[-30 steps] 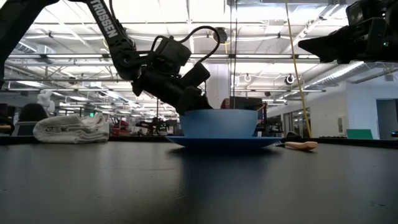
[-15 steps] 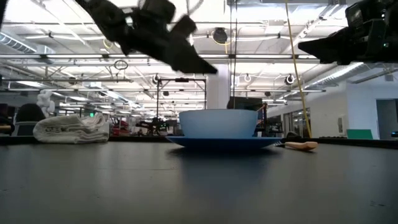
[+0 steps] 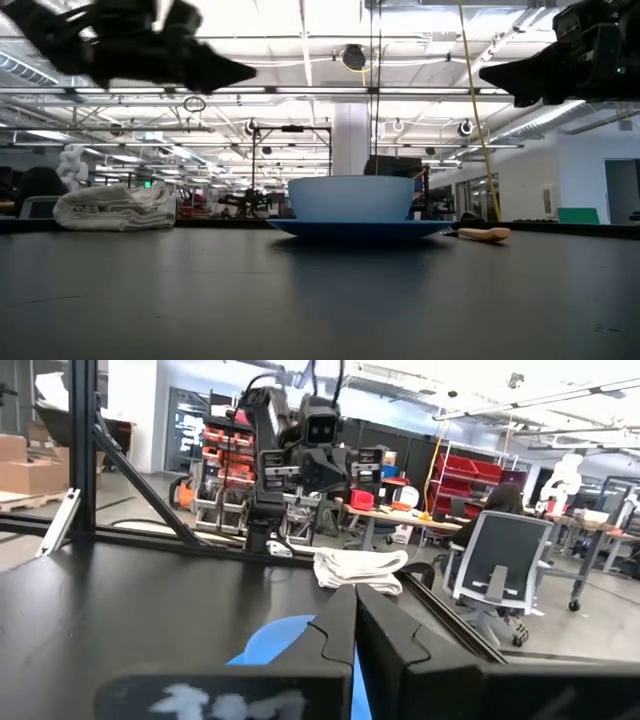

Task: Set table place
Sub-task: Return to Home Position

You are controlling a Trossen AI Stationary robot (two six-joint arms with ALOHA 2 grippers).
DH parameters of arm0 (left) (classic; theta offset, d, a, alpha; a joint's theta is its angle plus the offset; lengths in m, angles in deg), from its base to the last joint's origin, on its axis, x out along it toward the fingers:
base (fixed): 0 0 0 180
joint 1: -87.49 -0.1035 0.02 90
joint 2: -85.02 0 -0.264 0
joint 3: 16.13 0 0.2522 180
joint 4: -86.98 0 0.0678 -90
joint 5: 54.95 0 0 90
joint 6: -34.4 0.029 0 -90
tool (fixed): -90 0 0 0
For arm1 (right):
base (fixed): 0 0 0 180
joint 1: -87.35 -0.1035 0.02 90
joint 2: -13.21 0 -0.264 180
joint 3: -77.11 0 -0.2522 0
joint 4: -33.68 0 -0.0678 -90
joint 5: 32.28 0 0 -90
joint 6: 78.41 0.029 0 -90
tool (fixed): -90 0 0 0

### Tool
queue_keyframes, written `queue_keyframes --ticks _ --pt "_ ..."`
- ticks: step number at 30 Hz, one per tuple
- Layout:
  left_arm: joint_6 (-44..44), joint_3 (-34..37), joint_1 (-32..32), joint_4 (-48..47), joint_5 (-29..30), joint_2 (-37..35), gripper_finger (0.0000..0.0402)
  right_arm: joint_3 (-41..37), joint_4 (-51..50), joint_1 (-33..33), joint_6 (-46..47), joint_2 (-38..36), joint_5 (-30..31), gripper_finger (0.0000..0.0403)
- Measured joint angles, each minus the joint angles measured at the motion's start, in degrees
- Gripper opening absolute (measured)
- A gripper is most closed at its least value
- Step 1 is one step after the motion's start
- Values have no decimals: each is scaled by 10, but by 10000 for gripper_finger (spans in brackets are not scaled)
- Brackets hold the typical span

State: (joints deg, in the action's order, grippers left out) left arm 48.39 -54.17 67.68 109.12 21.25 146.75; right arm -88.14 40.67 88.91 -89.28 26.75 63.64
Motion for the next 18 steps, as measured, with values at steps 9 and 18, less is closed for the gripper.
queue_keyframes --ticks 9,18 --pt "-68 148 -57 75 -9 -146 1 2 17 3 -1 -2 0 0" --pt "-97 214 -85 78 -23 -239 1 5 0 31 42 -21 -11 0"
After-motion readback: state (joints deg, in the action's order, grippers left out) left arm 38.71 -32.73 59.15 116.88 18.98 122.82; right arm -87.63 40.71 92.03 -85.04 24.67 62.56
